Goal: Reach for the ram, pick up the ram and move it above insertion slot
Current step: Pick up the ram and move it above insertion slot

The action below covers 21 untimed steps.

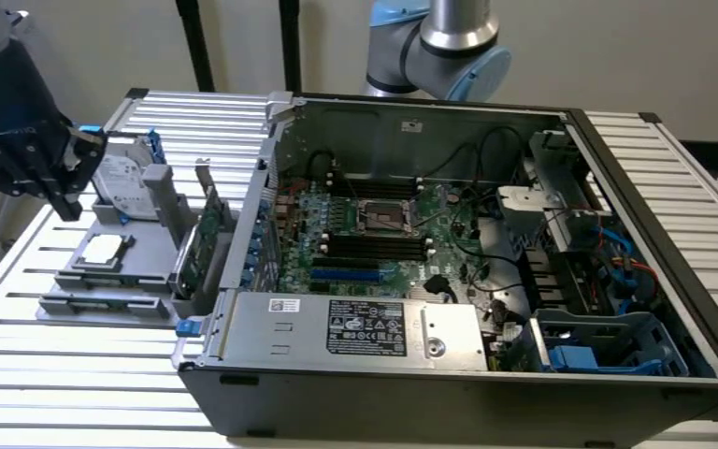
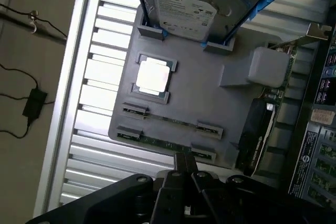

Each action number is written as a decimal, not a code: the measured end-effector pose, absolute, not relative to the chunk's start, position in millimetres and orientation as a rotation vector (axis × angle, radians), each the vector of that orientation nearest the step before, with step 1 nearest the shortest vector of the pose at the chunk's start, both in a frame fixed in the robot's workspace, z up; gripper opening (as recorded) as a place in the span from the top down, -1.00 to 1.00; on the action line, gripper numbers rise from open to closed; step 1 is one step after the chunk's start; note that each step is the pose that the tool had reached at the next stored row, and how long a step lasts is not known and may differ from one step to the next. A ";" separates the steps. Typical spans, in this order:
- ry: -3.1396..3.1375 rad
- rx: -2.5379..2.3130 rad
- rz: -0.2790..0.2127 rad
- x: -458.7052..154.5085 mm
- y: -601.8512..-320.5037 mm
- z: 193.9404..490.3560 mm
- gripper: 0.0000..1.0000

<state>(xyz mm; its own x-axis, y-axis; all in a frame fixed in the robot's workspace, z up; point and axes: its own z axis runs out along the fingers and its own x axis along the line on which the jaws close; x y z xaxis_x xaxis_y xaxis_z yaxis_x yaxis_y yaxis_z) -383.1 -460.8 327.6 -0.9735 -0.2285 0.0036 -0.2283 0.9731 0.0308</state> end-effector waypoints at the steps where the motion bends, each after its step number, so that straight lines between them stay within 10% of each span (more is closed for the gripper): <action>1: -3.109 0.389 -0.047 -383.1 -460.8 327.2 0.79; 21: -2.983 0.943 -0.044 -383.1 -460.8 318.5 0.79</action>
